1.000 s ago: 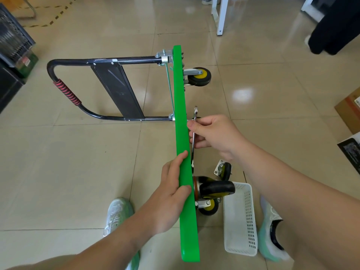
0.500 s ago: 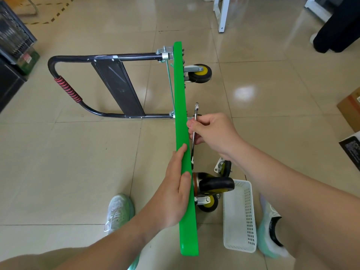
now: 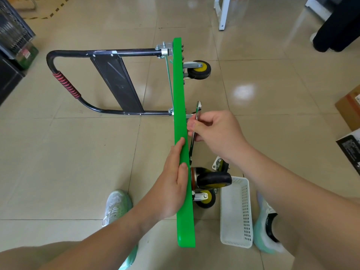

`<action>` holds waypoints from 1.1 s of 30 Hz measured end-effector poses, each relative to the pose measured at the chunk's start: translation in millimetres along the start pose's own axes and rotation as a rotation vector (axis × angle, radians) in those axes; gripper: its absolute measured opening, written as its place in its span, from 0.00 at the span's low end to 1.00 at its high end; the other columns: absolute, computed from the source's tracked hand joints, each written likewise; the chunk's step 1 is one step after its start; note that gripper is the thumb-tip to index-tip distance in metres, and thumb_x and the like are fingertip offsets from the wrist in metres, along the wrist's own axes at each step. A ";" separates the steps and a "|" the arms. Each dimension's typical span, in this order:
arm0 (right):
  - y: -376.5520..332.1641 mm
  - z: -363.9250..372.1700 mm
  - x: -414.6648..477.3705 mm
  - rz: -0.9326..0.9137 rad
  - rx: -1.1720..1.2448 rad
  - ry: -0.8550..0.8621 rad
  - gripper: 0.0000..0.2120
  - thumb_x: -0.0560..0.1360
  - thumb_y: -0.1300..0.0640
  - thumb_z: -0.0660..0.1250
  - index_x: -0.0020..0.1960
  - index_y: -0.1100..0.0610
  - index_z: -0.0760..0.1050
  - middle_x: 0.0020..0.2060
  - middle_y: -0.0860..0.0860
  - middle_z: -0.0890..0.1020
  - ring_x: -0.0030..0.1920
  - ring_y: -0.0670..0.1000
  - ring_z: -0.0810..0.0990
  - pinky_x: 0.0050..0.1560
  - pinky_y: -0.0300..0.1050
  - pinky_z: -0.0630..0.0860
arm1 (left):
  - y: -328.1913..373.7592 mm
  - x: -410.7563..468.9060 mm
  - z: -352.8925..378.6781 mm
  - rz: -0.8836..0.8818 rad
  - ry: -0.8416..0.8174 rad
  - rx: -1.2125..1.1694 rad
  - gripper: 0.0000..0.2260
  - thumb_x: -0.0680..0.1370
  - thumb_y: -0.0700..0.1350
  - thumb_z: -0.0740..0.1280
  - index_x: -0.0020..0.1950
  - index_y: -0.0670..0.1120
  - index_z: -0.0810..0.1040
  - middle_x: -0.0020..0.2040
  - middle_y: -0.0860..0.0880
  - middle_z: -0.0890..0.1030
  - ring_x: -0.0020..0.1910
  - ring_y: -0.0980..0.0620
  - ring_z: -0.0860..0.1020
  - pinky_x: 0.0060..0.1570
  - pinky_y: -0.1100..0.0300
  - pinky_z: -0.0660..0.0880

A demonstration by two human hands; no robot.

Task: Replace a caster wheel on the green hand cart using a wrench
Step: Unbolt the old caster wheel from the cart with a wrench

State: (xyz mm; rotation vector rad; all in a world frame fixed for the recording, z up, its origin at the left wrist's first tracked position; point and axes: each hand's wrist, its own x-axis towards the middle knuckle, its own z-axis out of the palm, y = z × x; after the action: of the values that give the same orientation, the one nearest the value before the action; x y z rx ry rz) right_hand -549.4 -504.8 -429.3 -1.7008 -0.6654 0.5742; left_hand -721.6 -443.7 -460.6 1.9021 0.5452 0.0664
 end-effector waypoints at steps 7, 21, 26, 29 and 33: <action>2.9 -4.0 -35.7 -0.179 0.018 -0.041 0.12 0.74 0.58 0.75 0.45 0.39 0.85 0.42 0.35 0.86 0.46 0.36 0.85 0.49 0.31 0.79 | 2.9 0.1 0.3 0.031 0.008 0.008 0.26 0.88 0.43 0.50 0.85 0.57 0.46 0.84 0.58 0.52 0.81 0.66 0.55 0.80 0.65 0.54; -3.4 -31.7 17.1 0.153 0.230 -0.018 0.05 0.79 0.60 0.70 0.44 0.57 0.82 0.35 0.50 0.86 0.39 0.51 0.86 0.45 0.49 0.85 | -0.8 -1.3 0.6 -0.012 0.012 0.024 0.24 0.88 0.48 0.50 0.79 0.68 0.45 0.84 0.61 0.51 0.81 0.67 0.52 0.82 0.59 0.52; 7.6 -17.2 31.0 0.204 0.179 -0.091 0.06 0.79 0.58 0.71 0.45 0.59 0.82 0.34 0.50 0.86 0.37 0.50 0.86 0.41 0.44 0.84 | 0.3 -1.2 -1.2 -0.010 0.002 0.025 0.24 0.88 0.47 0.50 0.77 0.69 0.45 0.83 0.61 0.52 0.81 0.67 0.51 0.80 0.63 0.51; 9.8 -16.5 38.9 0.229 0.169 -0.107 0.07 0.79 0.58 0.70 0.45 0.60 0.82 0.35 0.50 0.86 0.37 0.50 0.86 0.42 0.47 0.85 | 2.1 -1.4 -2.2 -0.004 -0.003 0.022 0.24 0.88 0.45 0.51 0.76 0.69 0.46 0.83 0.61 0.52 0.81 0.68 0.51 0.79 0.67 0.50; 12.1 -12.4 45.3 0.252 0.196 -0.145 0.06 0.79 0.59 0.70 0.46 0.61 0.82 0.35 0.51 0.85 0.36 0.49 0.86 0.39 0.44 0.84 | 3.0 -1.1 -3.3 -0.009 -0.015 0.007 0.24 0.88 0.45 0.51 0.75 0.70 0.45 0.83 0.61 0.51 0.82 0.65 0.51 0.80 0.62 0.51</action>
State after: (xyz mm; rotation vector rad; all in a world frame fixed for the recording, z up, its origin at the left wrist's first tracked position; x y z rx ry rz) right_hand -506.8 -484.0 -439.8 -1.5779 -0.4812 0.9183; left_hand -722.6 -442.2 -456.3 1.9053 0.5447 0.0446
